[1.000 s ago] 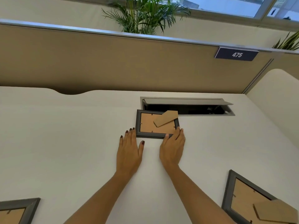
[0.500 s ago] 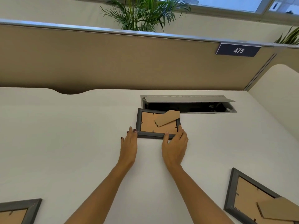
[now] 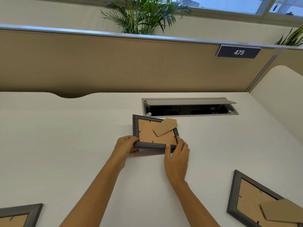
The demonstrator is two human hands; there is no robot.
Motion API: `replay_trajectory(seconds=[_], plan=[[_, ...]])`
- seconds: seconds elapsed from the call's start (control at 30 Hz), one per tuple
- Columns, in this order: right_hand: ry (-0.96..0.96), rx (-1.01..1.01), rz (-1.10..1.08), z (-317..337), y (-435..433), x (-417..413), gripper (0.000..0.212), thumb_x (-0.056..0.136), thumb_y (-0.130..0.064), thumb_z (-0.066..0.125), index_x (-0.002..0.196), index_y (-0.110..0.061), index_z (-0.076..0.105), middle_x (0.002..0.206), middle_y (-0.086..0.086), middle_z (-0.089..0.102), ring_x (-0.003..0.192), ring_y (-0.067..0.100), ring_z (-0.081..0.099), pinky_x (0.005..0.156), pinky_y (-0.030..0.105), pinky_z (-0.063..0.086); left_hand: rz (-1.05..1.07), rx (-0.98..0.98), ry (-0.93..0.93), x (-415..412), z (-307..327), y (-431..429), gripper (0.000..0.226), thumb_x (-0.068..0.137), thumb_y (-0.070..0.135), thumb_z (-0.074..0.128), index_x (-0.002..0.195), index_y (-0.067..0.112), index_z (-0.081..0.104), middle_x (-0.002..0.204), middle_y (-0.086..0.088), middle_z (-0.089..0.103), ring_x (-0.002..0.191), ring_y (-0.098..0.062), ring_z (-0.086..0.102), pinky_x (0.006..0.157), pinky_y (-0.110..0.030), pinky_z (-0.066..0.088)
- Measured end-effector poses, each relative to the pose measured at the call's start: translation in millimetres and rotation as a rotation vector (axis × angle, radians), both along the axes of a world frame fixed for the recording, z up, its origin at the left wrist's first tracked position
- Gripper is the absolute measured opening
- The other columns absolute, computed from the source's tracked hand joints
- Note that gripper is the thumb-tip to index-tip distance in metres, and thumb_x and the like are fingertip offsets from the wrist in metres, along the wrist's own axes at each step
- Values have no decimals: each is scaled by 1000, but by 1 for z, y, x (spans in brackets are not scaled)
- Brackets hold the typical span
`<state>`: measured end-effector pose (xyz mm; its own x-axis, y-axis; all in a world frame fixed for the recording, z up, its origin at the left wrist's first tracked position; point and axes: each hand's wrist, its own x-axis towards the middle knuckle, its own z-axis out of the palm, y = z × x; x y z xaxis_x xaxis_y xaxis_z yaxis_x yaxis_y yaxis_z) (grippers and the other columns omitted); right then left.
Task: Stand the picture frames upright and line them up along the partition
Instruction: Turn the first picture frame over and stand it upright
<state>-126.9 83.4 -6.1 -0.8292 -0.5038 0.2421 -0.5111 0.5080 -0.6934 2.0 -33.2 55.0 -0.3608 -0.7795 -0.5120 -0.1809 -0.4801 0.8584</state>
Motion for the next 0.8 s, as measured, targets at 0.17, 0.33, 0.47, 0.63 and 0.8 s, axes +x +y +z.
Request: replay_trajectory(seconds=[0.17, 0.33, 0.47, 0.63, 0.8], plan=[[-124, -10, 81, 13, -11, -22, 49, 97, -29, 47, 141, -9, 37, 141, 12, 45, 131, 26, 38, 110, 39, 36, -8, 93, 112, 5, 16, 5, 11, 90, 10, 58, 90, 1, 64, 99, -18, 66, 89, -29, 65, 73, -35, 58], [-419, -47, 131, 40, -37, -53, 51, 97, -28, 50, 143, -14, 32, 137, 14, 52, 126, 29, 47, 103, 38, 40, -31, 81, 158, 8, 27, 8, 21, 90, 11, 59, 102, -6, 62, 100, -19, 66, 87, -28, 67, 73, -35, 59], [-544, -125, 70, 49, -50, -59, 47, 95, -29, 54, 137, -17, 38, 131, 13, 57, 114, 27, 54, 95, 36, 46, -42, 60, 149, 8, 34, 11, 29, 89, 11, 60, 112, -7, 59, 107, -21, 65, 93, -32, 65, 79, -40, 56], [-724, -296, -3, 50, -52, -56, 49, 89, -25, 64, 132, -20, 41, 129, 7, 55, 100, 18, 49, 78, 27, 43, -24, 42, 155, 12, 38, 12, 26, 88, 11, 61, 109, -6, 60, 107, -21, 66, 94, -32, 67, 72, -36, 59], [-685, -386, 33, 48, -47, -41, 54, 86, -19, 68, 129, -30, 38, 134, 4, 53, 93, 13, 55, 80, 27, 47, 22, 42, 203, 14, 41, 16, 18, 85, 11, 65, 97, -3, 64, 97, -17, 69, 84, -27, 71, 70, -35, 61]])
